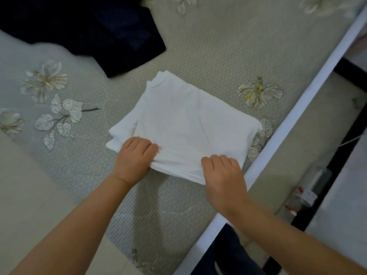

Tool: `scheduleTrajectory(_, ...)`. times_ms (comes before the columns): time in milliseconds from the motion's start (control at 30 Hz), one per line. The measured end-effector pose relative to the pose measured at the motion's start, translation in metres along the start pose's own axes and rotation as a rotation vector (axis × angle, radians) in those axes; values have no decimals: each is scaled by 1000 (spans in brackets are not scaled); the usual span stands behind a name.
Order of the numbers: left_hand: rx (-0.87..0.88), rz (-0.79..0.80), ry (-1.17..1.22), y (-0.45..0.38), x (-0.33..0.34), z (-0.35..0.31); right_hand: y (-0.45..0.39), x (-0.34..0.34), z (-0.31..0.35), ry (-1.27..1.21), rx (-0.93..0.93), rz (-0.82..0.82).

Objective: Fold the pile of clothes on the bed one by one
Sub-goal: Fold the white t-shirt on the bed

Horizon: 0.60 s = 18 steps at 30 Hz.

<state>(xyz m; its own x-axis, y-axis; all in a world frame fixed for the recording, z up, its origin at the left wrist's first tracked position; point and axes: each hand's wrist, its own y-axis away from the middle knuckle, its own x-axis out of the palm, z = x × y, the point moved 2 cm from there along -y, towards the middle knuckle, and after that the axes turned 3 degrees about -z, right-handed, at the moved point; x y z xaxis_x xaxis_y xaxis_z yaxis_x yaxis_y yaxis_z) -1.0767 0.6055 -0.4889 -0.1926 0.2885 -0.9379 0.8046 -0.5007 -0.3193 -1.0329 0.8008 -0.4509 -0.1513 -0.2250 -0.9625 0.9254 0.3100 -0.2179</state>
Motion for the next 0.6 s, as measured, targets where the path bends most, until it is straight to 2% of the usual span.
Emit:
scheduleTrajectory(167, 72, -156, -26, -80, -55, -29, -38, -78, -51, 144, 50, -65)
scheduleTrajectory(333, 208, -139, -58, -181, -112, -56, -81, -154, -101, 104, 193, -88)
scheduleTrajectory(533, 431, -238, -151, -303, -162, -106, -103, -240, -176, 87, 264, -212)
scheduleTrajectory(600, 482, -252, -178, -346, -174, -127, -113, -267, -207, 109, 333, -185)
